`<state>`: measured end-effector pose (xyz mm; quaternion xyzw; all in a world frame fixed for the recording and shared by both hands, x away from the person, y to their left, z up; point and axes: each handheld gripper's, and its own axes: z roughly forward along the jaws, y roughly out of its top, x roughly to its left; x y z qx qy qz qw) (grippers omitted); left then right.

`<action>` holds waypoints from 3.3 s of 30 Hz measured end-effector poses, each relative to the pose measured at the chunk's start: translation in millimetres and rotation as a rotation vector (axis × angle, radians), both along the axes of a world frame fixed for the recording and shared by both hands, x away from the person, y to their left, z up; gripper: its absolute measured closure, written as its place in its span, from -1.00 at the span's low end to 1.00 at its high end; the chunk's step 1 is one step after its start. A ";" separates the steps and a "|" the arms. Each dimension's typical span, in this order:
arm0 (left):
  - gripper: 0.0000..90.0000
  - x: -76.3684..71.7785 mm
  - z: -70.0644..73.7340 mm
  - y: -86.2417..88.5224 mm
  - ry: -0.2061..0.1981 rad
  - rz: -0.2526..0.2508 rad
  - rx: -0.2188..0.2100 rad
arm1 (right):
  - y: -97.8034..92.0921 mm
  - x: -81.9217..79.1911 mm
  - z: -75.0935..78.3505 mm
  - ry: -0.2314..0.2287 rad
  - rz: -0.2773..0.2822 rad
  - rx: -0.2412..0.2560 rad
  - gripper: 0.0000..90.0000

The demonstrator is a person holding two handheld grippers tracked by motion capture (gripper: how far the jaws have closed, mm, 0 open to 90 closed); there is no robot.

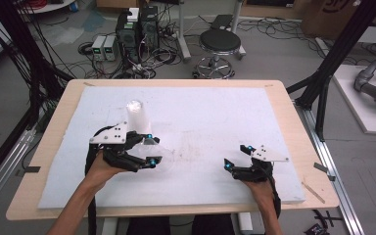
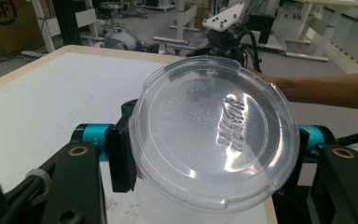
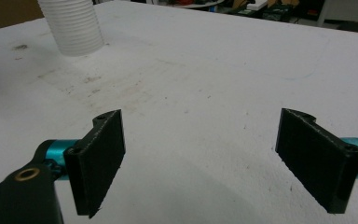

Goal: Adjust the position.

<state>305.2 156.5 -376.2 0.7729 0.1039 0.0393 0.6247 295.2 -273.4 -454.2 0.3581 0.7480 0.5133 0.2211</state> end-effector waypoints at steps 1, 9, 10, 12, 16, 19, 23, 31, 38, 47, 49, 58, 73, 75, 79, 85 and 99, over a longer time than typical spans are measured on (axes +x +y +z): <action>-0.14 -0.3 0.0 0.4 -0.003 0.003 -0.001 | -0.1 -0.2 0.1 0.008 -0.001 0.005 -0.65; -0.14 -2.2 -0.3 5.3 -0.005 0.023 -0.003 | -2.8 4.5 2.0 0.040 0.026 0.033 -0.65; -0.14 -2.5 -0.2 6.0 -0.005 0.025 -0.006 | -2.8 4.5 2.0 0.040 0.026 0.033 -0.65; -0.14 -2.4 0.3 7.2 -0.009 0.021 -0.012 | -1.2 5.1 9.4 0.028 0.063 0.044 -0.65; -0.14 -1.6 0.3 7.4 -0.006 0.011 -0.030 | 6.2 2.8 31.9 -0.012 0.175 0.074 -0.65; -0.14 -1.8 0.4 7.1 -0.006 0.008 -0.042 | 16.8 3.1 46.7 -0.021 0.281 0.084 -0.65; -0.14 -2.7 0.8 6.7 -0.005 0.005 -0.054 | 26.1 1.7 57.1 -0.020 0.353 0.078 -0.65; -0.14 -4.3 -0.6 1.0 0.011 0.001 -0.085 | 42.5 -0.5 77.1 -0.039 0.478 0.103 -0.65; -0.14 -6.6 0.8 -4.5 0.017 -0.014 -0.121 | 65.8 1.4 91.8 -0.043 0.618 0.121 -0.65; -0.14 -7.5 1.7 -9.6 0.024 -0.030 -0.150 | 101.8 4.0 95.3 -0.051 0.708 0.117 -0.65; -0.13 -7.8 1.8 -11.4 0.023 -0.037 -0.151 | 104.9 4.1 94.1 -0.054 0.715 0.123 -0.65; -0.13 -9.3 2.0 -17.7 0.020 -0.054 -0.156 | 128.4 5.5 87.7 -0.041 0.745 0.103 -0.65; -0.13 -11.4 0.8 -26.1 0.024 -0.080 -0.174 | 153.4 4.4 76.4 -0.021 0.800 0.067 -0.58; -0.14 -11.4 0.9 -26.5 0.025 -0.081 -0.179 | 153.6 4.5 76.1 -0.025 0.801 0.069 -0.55; -0.13 -11.5 0.9 -27.4 0.027 -0.082 -0.184 | 154.4 5.6 74.5 -0.026 0.801 0.064 -0.47; -0.13 -11.6 0.2 -28.2 0.024 -0.084 -0.182 | 156.2 5.0 73.1 -0.038 0.803 0.046 -0.35; -0.84 -10.6 1.4 -28.0 0.021 -0.017 -0.153 | 152.6 5.2 72.1 -0.030 0.787 0.039 -0.28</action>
